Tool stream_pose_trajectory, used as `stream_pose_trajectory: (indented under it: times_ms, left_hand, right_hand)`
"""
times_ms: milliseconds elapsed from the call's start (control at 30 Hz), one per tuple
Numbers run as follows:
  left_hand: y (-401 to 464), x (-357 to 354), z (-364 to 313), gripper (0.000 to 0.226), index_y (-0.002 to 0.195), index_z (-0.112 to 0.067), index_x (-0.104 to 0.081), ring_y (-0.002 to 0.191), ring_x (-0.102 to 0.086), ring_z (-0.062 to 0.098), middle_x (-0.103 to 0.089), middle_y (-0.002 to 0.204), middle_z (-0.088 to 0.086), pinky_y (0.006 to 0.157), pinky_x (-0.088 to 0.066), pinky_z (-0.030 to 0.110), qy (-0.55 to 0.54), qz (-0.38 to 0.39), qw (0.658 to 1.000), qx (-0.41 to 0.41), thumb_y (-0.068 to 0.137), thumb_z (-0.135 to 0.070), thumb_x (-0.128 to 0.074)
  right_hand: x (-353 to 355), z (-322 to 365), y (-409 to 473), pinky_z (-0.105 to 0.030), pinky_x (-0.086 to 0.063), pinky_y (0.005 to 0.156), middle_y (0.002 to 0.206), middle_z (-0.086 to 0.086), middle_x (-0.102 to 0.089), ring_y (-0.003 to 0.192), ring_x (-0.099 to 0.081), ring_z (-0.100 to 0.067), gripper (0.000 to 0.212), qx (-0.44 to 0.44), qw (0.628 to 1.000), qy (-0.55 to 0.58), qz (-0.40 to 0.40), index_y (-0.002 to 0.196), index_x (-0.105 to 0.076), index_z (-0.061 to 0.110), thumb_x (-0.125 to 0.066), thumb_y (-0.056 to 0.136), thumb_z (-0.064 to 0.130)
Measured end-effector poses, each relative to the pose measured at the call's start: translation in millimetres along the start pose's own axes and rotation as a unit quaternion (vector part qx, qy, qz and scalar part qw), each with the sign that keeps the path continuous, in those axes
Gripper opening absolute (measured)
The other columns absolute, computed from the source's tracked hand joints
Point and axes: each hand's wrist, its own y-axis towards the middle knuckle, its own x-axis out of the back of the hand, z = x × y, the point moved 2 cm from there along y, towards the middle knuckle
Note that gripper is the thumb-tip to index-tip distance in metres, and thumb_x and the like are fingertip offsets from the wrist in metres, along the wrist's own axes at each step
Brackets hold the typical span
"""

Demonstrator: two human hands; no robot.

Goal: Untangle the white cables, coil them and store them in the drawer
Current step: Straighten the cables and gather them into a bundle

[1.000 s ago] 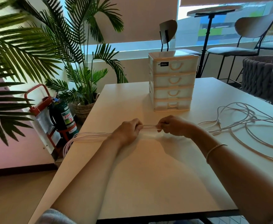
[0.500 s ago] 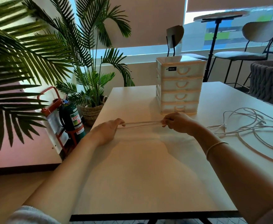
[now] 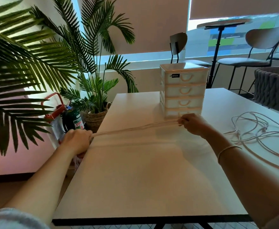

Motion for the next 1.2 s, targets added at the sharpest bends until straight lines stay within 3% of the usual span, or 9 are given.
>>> stream_pose_trajectory:
  times_ms: [233, 367, 433, 533, 700, 833, 933, 1033, 1200]
  left_hand:
    - [6, -1, 10, 0.03, 0.117, -0.019, -0.055, 0.111, -0.045, 0.024, -0.054, 0.119, 0.009, 0.091, -0.038, 0.035, 0.107, -0.043, 0.983, 0.14, 0.093, -0.027, -0.038]
    - [7, 1, -9, 0.038, 0.128, -0.012, -0.049, 0.12, -0.04, 0.026, -0.046, 0.131, 0.011, 0.096, -0.037, 0.035, 0.106, -0.013, 0.975, 0.193, 0.095, -0.025, -0.037]
    - [13, 12, -36, 0.038, 0.13, -0.009, -0.046, 0.122, -0.04, 0.028, -0.045, 0.134, 0.013, 0.097, -0.036, 0.037, 0.066, -0.021, 0.986, 0.15, 0.096, -0.019, -0.033]
    - [21, 30, -97, 0.035, 0.122, -0.009, -0.054, 0.116, -0.048, 0.027, -0.054, 0.126, 0.012, 0.095, -0.04, 0.036, -0.084, -0.07, 0.994, 0.011, 0.091, -0.009, -0.037]
    - [10, 40, -204, 0.031, 0.111, -0.01, -0.057, 0.11, -0.052, 0.033, -0.059, 0.119, 0.016, 0.091, -0.043, 0.037, -0.289, -0.039, 0.939, -0.183, 0.098, -0.026, -0.034]
    - [10, 35, -229, 0.034, 0.107, -0.008, -0.053, 0.103, -0.054, 0.034, -0.059, 0.113, 0.019, 0.08, -0.04, 0.034, -0.351, 0.028, 0.917, -0.189, 0.1, -0.031, -0.029]
    - [14, 28, -223, 0.027, 0.101, -0.007, -0.056, 0.101, -0.056, 0.03, -0.062, 0.11, 0.015, 0.077, -0.038, 0.029, -0.389, 0.039, 0.899, -0.2, 0.1, -0.024, -0.034]
    - [13, 23, -216, 0.022, 0.096, -0.007, -0.056, 0.097, -0.057, 0.028, -0.063, 0.105, 0.012, 0.072, -0.034, 0.025, -0.389, 0.024, 0.897, -0.206, 0.099, -0.018, -0.037]
    - [16, 17, -204, 0.018, 0.098, -0.003, -0.057, 0.1, -0.058, 0.028, -0.065, 0.105, 0.013, 0.08, -0.036, 0.027, -0.393, -0.001, 0.897, -0.201, 0.096, -0.011, -0.042]
  right_hand:
    - [-2, -4, -4, -0.026, -0.04, 0.081, 0.112, -0.008, -0.063, 0.094, -0.053, -0.019, 0.027, -0.003, 1.0, 0.014, 0.012, 0.106, -0.068, 0.009, -0.046, 0.096, 0.019]
    - [-2, -3, -8, -0.019, -0.036, 0.07, 0.089, 0.006, -0.059, 0.077, -0.047, -0.008, 0.026, 0.022, 0.999, -0.011, 0.039, 0.103, -0.068, 0.007, -0.045, 0.096, 0.017]
    - [-4, -4, -10, -0.018, -0.036, 0.065, 0.08, 0.01, -0.053, 0.071, -0.044, -0.007, 0.027, 0.031, 0.998, -0.022, 0.054, 0.102, -0.069, 0.007, -0.045, 0.096, 0.018]
    - [-7, -2, -11, -0.023, -0.037, 0.074, 0.091, 0.003, -0.054, 0.08, -0.045, -0.01, 0.027, 0.038, 0.997, -0.027, 0.061, 0.103, -0.069, 0.008, -0.045, 0.096, 0.018]
    - [-8, 11, -15, -0.019, -0.033, 0.071, 0.092, 0.002, -0.055, 0.08, -0.045, -0.008, 0.027, 0.076, 0.994, -0.044, 0.06, 0.103, -0.068, 0.008, -0.044, 0.096, 0.018]
    - [-10, 13, -15, -0.024, -0.039, 0.07, 0.095, -0.004, -0.066, 0.08, -0.052, -0.012, 0.025, 0.096, 0.992, -0.051, 0.06, 0.094, -0.068, 0.009, -0.045, 0.095, 0.019]
    - [-11, 10, -17, -0.022, -0.04, 0.056, 0.071, -0.002, -0.062, 0.06, -0.049, -0.01, 0.022, 0.061, 0.99, 0.05, 0.115, 0.078, -0.064, 0.012, -0.052, 0.092, 0.025]
    - [-10, 6, -15, -0.02, -0.034, 0.048, 0.07, -0.007, -0.064, 0.048, -0.042, -0.01, 0.021, 0.019, 0.984, 0.076, 0.16, 0.081, -0.064, 0.004, -0.05, 0.091, 0.016]
    - [1, -13, -12, -0.024, -0.042, 0.056, 0.065, 0.001, -0.064, 0.048, -0.055, -0.01, 0.022, -0.01, 0.979, 0.06, 0.197, 0.07, -0.054, 0.013, -0.046, 0.089, 0.004]
